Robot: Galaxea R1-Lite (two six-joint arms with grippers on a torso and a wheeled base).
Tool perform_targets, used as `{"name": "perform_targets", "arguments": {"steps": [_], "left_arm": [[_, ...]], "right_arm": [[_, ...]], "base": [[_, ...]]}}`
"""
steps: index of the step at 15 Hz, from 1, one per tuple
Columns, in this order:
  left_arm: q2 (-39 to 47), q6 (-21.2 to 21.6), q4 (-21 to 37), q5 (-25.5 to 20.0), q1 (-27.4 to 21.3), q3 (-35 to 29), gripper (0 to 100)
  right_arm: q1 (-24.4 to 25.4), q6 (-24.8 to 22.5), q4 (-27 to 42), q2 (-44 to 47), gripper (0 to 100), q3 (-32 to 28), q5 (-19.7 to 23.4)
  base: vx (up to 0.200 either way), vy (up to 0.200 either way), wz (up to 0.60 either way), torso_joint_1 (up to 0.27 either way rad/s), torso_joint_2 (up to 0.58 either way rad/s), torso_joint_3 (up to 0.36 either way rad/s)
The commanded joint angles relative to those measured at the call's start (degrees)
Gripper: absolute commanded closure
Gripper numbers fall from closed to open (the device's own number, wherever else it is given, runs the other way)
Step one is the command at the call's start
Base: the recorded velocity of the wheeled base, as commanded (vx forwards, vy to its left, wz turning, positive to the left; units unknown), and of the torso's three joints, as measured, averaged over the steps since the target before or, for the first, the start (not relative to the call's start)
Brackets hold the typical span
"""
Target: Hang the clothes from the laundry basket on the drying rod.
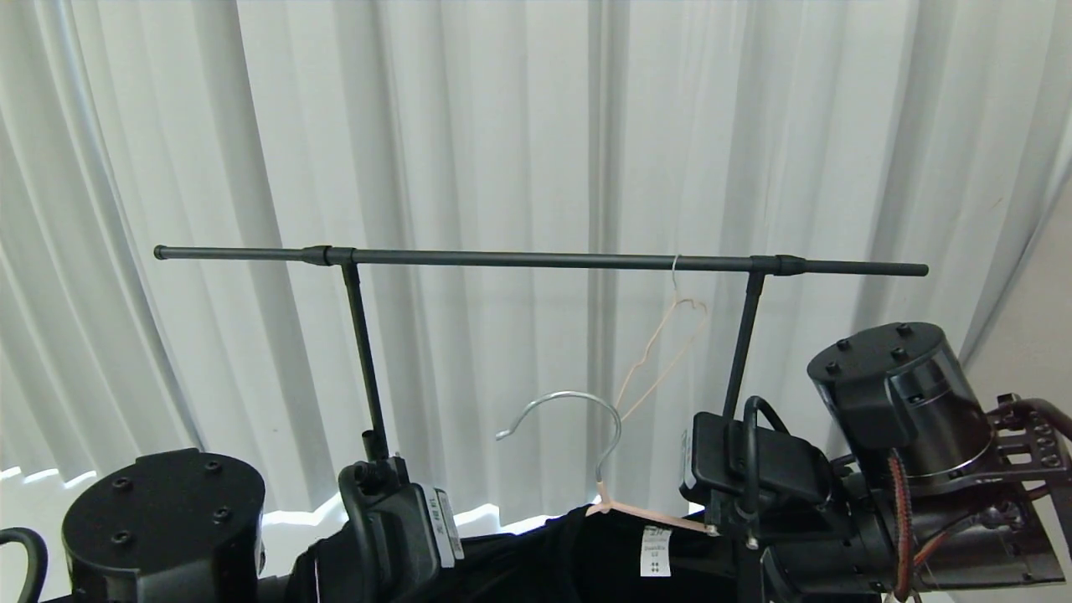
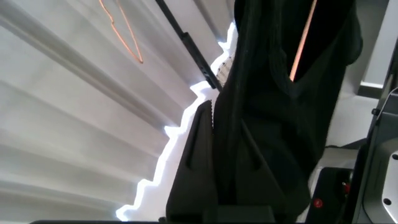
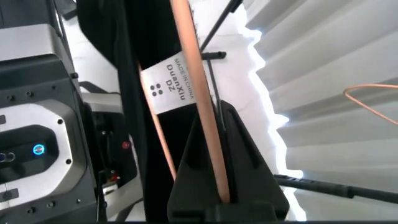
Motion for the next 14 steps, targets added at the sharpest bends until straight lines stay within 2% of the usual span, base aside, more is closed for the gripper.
{"name": "perform_targets", "arguments": {"steps": [1,6,10,13,14], "left_arm": [[0.11,0.03,0.04,0.01,0.0,-0.08,0],[0.02,-0.59,-0.22,0.1,1.14,0.1,0],[-0.86,-0.68,-0.31,0.1,6.15,1.77,0],[-1.91,-0.68,-0.31,0.1,10.55,5.02,0],[-1.47,-0.59,-0.31,0.1,13.89,6.34,0]], "right_arm": [[0.02,-0.03,-0.78,-0.21,100,0.07,-0.1],[-0.95,-6.01,-3.42,-1.97,100,0.51,-0.19],[-5.87,-11.11,-3.51,-6.36,100,1.83,-0.1],[-10.88,-12.25,-3.59,-10.41,100,3.94,0.07],[-11.14,-12.25,-3.51,-11.9,100,4.2,0.07]], "base": [[0.0,0.0,0.0,0.0,0.0,0.0],[0.0,0.0,0.0,0.0,0.0,0.0],[0.0,0.0,0.0,0.0,0.0,0.0],[0.0,0.0,0.0,0.0,0.0,0.0],[0.0,0.0,0.0,0.0,0.0,0.0]]}}
